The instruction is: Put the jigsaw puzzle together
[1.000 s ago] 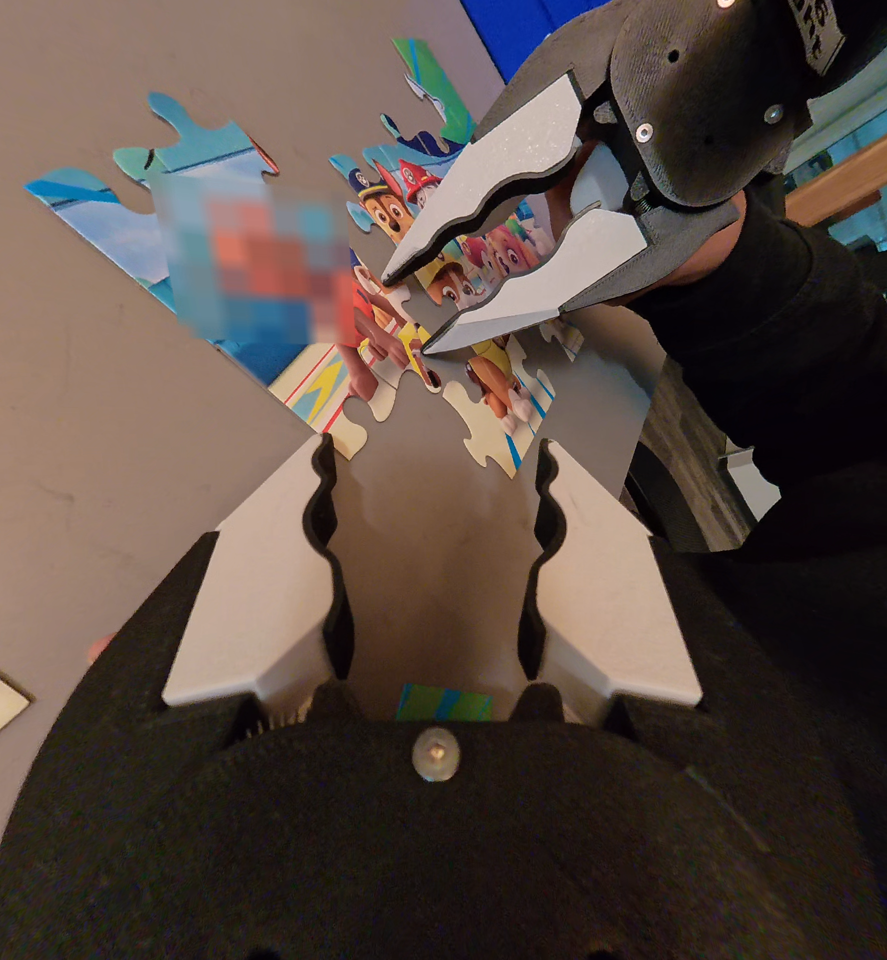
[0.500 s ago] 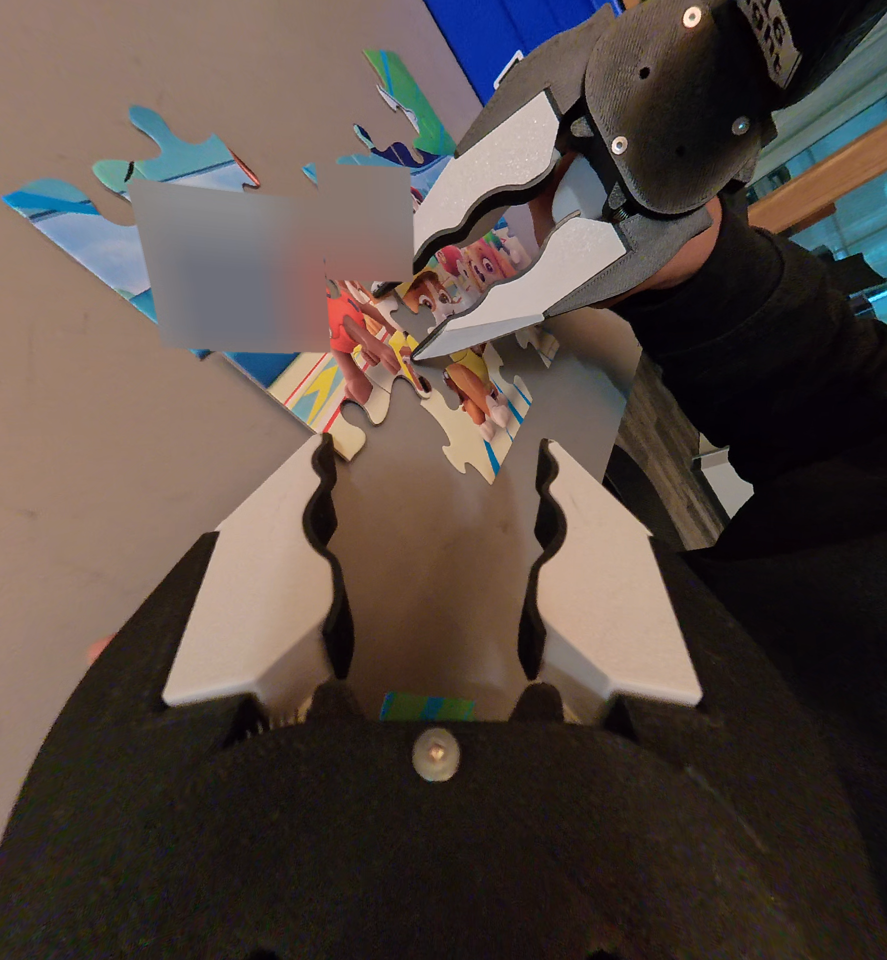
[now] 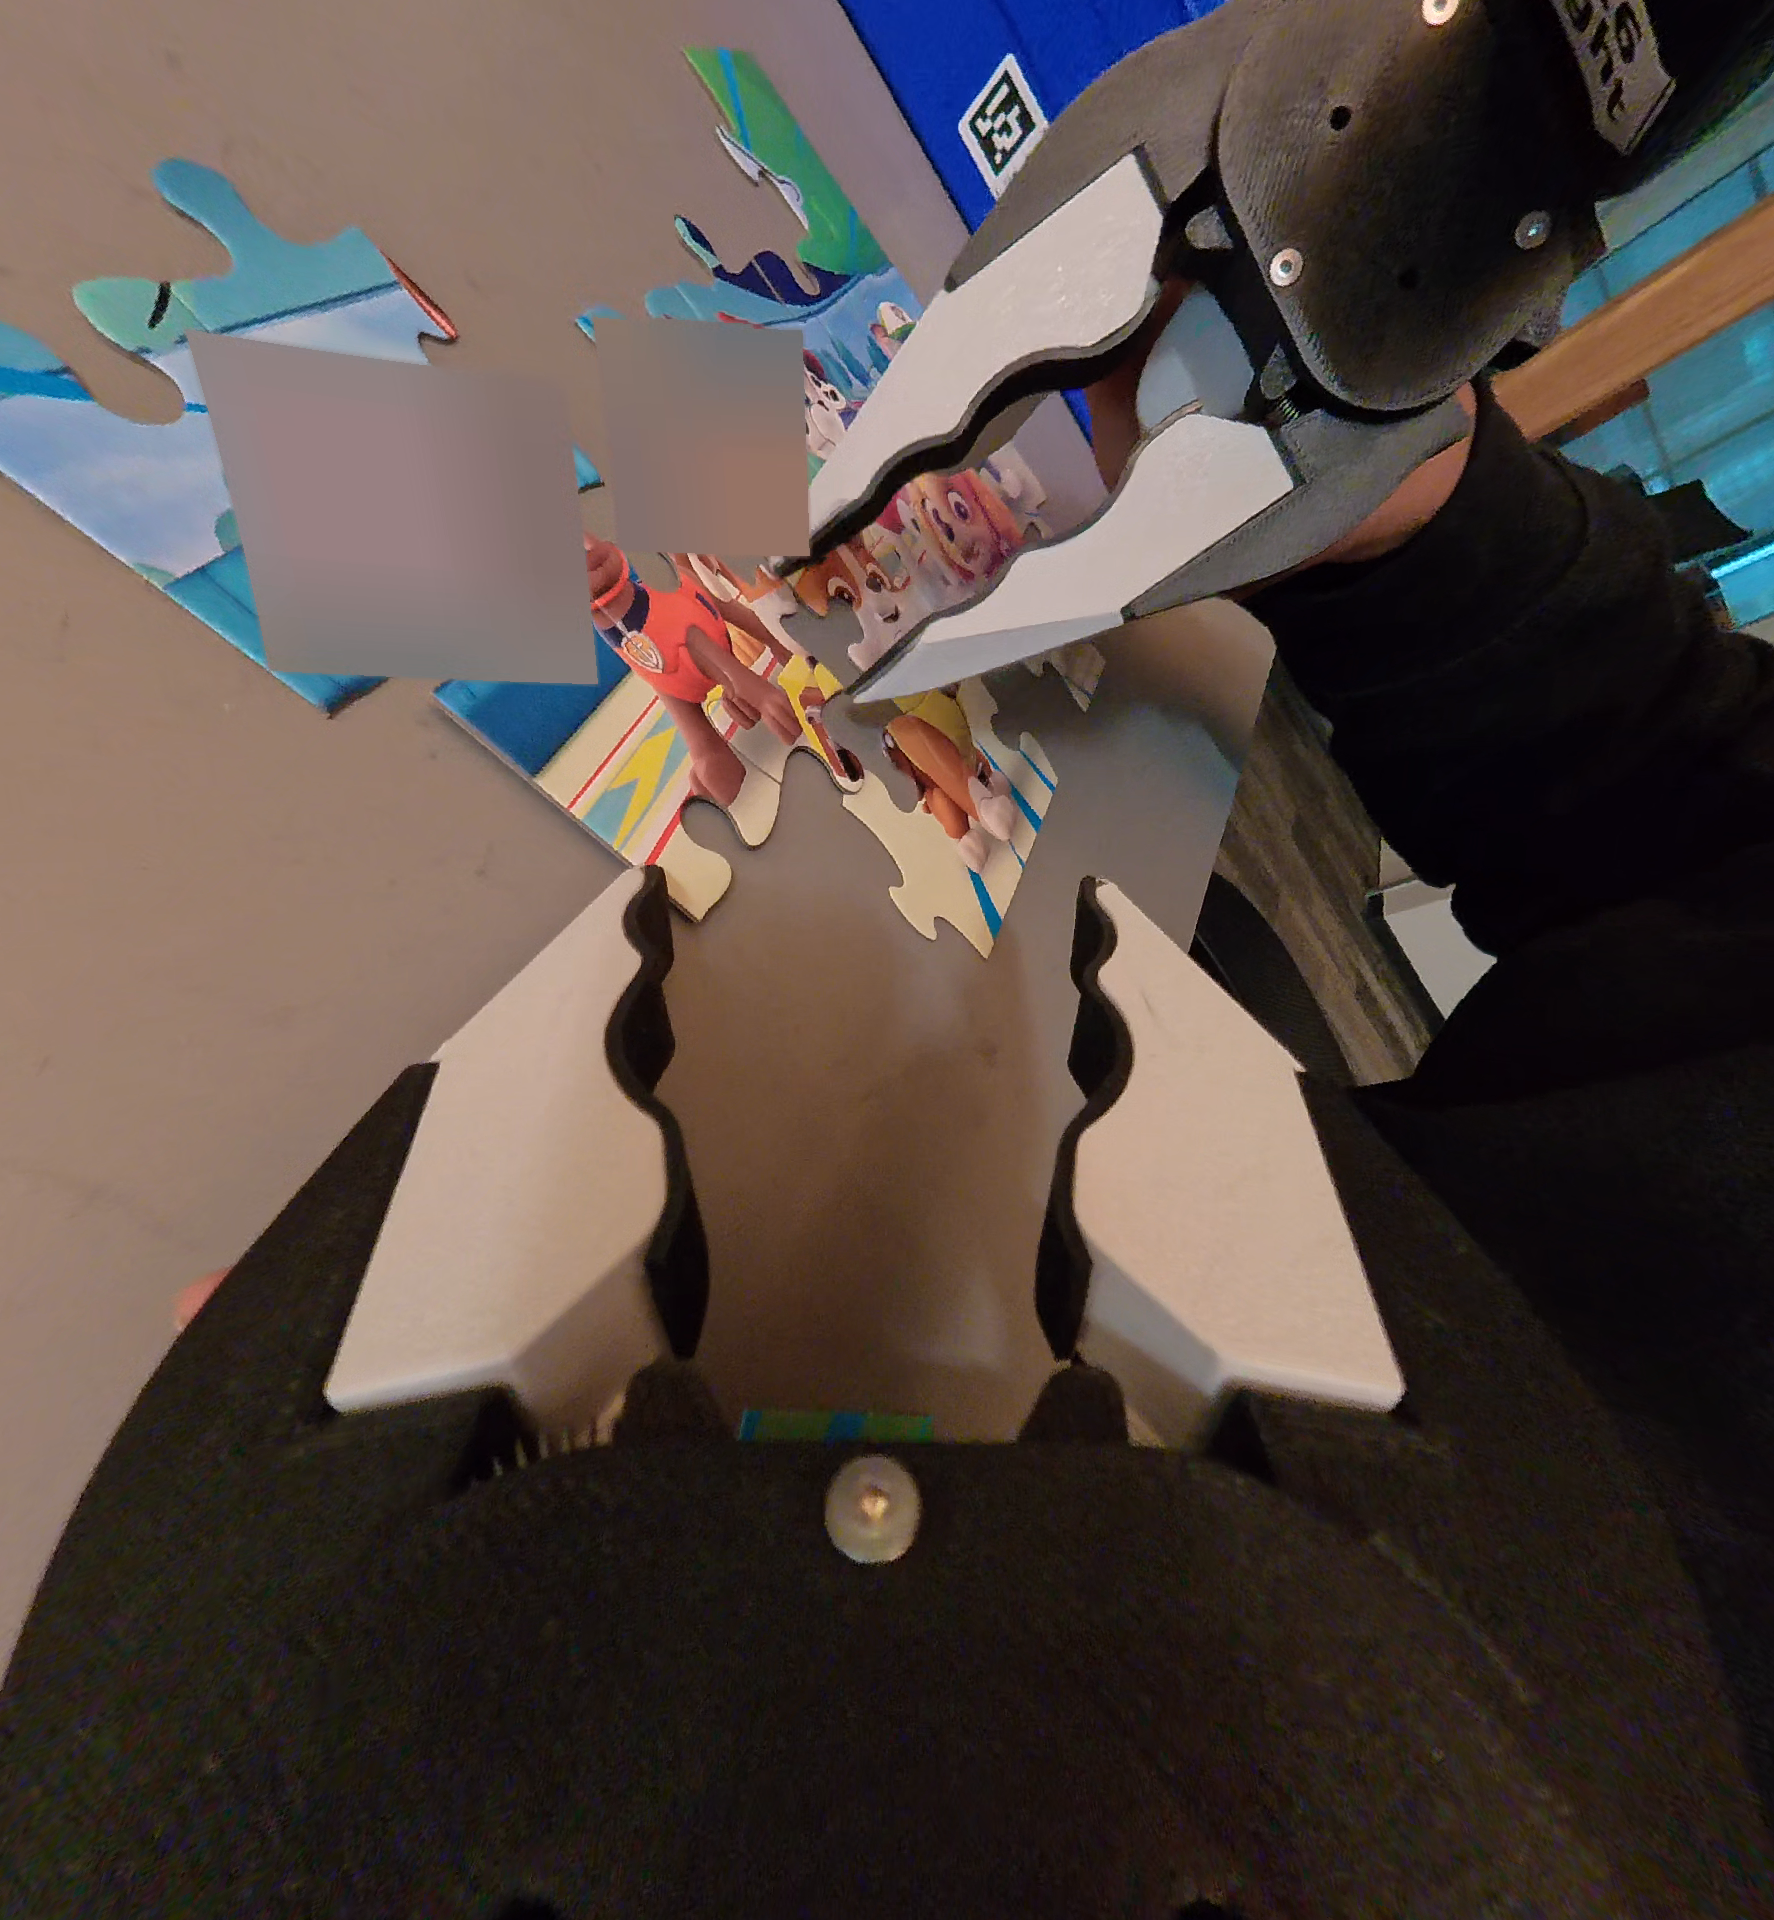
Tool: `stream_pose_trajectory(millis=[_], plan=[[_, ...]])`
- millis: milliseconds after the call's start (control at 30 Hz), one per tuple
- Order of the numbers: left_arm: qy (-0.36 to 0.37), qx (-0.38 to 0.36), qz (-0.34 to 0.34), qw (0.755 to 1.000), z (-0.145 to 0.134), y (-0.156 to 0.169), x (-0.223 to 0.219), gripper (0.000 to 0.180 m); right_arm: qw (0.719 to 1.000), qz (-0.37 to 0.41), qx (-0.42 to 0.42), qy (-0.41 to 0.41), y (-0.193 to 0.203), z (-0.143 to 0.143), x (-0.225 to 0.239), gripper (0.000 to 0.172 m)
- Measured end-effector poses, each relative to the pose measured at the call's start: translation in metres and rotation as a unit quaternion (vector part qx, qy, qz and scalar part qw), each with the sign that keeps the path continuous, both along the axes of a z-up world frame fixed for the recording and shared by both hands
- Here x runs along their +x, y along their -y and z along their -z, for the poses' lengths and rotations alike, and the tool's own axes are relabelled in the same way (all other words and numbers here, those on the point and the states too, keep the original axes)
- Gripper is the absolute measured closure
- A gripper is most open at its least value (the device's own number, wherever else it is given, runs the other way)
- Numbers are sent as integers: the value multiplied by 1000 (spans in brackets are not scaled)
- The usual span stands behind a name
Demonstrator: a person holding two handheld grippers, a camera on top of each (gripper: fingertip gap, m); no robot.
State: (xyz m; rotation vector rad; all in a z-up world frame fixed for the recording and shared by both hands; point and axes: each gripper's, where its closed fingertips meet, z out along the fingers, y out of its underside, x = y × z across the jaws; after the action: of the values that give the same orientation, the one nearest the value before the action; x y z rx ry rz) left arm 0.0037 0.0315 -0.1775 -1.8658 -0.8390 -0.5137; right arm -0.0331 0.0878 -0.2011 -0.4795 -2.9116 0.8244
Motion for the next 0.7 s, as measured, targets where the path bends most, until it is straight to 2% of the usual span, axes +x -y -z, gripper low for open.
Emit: stream_pose_trajectory(millis=[300,700], plan=[[4,5,3,1000,-1,-1,2,105,999,28,-16,-11,-14,1,-3,139],[9,9,-1,1000,1,0,1,105,993,-105,42,44,-7,9,-5,145]])
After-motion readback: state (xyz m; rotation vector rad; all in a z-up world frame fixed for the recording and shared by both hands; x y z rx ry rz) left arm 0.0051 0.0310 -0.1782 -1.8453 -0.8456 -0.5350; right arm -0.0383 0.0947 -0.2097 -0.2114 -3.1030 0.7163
